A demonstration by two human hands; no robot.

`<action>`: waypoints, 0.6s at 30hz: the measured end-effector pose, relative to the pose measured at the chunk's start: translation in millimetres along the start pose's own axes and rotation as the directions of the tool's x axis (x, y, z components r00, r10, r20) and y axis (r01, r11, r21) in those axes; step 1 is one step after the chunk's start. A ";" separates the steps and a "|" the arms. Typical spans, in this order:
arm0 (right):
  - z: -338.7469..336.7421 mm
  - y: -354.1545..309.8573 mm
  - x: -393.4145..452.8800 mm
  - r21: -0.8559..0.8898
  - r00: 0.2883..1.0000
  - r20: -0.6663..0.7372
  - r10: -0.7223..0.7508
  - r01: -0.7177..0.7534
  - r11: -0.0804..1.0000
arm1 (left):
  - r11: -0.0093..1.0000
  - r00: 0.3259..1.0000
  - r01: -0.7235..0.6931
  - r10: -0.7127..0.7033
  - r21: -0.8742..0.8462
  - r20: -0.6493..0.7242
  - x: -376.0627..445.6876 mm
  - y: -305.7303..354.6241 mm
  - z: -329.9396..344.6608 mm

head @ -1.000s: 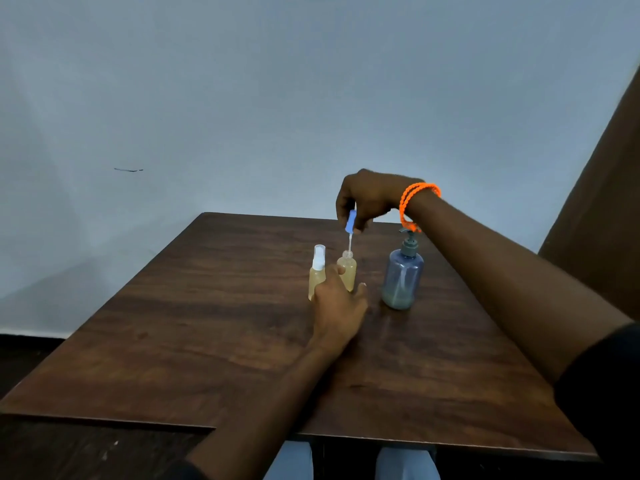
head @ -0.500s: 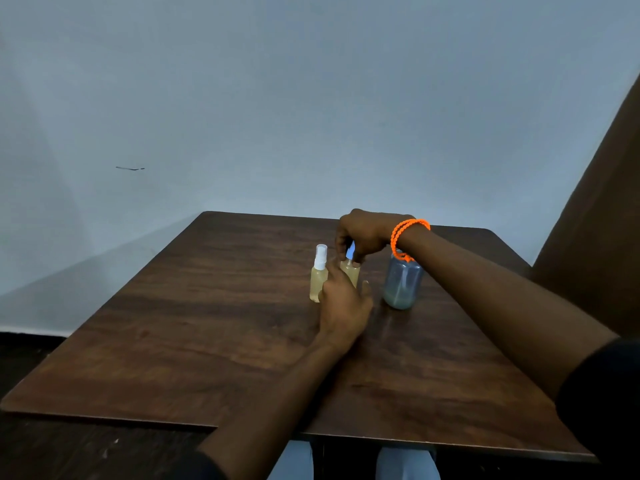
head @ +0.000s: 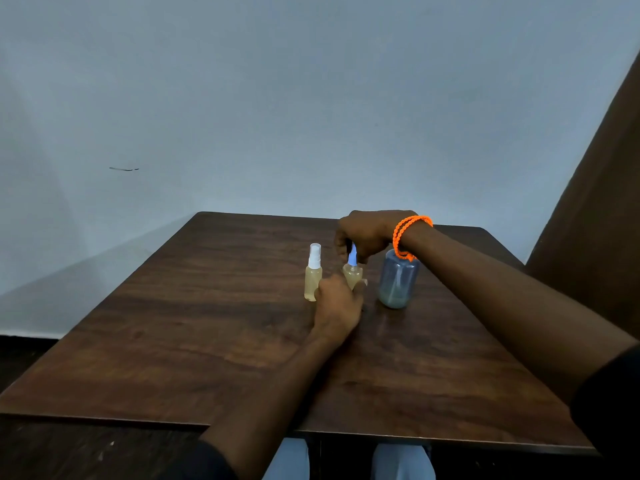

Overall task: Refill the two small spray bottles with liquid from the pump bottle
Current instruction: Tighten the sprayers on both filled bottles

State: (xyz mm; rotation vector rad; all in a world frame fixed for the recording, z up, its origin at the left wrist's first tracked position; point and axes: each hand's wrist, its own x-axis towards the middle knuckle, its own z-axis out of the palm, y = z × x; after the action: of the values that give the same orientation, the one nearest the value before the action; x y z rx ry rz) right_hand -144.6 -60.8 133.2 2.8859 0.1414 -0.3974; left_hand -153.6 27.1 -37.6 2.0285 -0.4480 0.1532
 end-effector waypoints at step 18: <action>6.3 1.4 6.7 0.098 0.997 0.003 0.079 -0.079 0.992 | 0.996 0.999 -0.030 0.032 0.084 -0.024 3.2 -6.8 6.1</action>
State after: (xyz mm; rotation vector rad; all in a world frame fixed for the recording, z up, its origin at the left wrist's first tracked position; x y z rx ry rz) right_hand -139.6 -63.2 125.8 2.9769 0.0075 -0.3985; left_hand -148.6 23.9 -45.2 2.0997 -0.4645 0.2197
